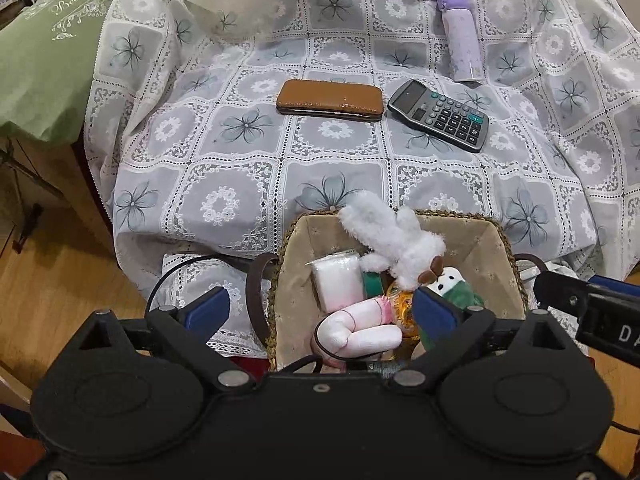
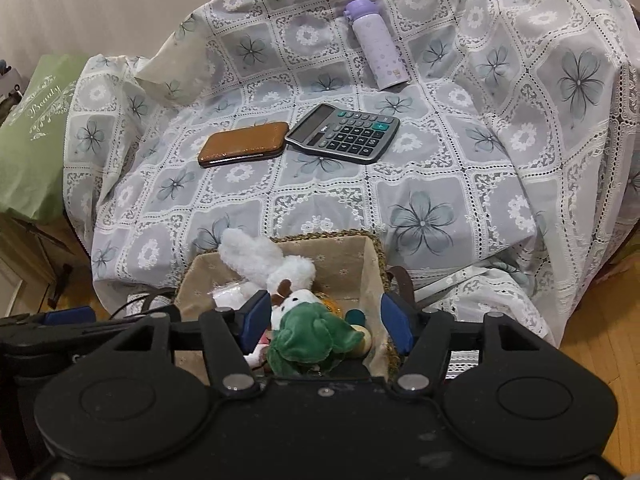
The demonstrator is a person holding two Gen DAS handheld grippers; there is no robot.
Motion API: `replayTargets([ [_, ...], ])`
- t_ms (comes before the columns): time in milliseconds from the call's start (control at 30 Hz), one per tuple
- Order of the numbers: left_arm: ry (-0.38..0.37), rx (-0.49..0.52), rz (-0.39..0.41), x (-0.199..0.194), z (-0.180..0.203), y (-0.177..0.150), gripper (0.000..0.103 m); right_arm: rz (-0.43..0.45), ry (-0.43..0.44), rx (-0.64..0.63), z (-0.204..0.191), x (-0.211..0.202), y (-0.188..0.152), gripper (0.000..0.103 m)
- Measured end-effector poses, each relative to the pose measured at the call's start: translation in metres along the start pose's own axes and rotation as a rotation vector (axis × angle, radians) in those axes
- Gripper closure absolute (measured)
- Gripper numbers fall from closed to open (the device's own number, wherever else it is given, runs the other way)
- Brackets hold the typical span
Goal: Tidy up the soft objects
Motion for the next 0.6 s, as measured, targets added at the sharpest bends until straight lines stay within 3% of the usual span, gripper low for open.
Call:
replayTargets([
  [600,0.012,0.028,-0.013,0.002,0.006,-0.011,0.008,-0.048,-0.018,0.029,0.011,0.007,-0.009,0.040],
])
Point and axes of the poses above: each gripper's, at about its wrist camera, not at the fingertips, and x roughly the way its jaws point, z to its right, y to its top, the point moved 7 cm from there along x, roughly the way its jaws point, and after that the axes turned 3 degrees about -z, right-handed, at the moved point
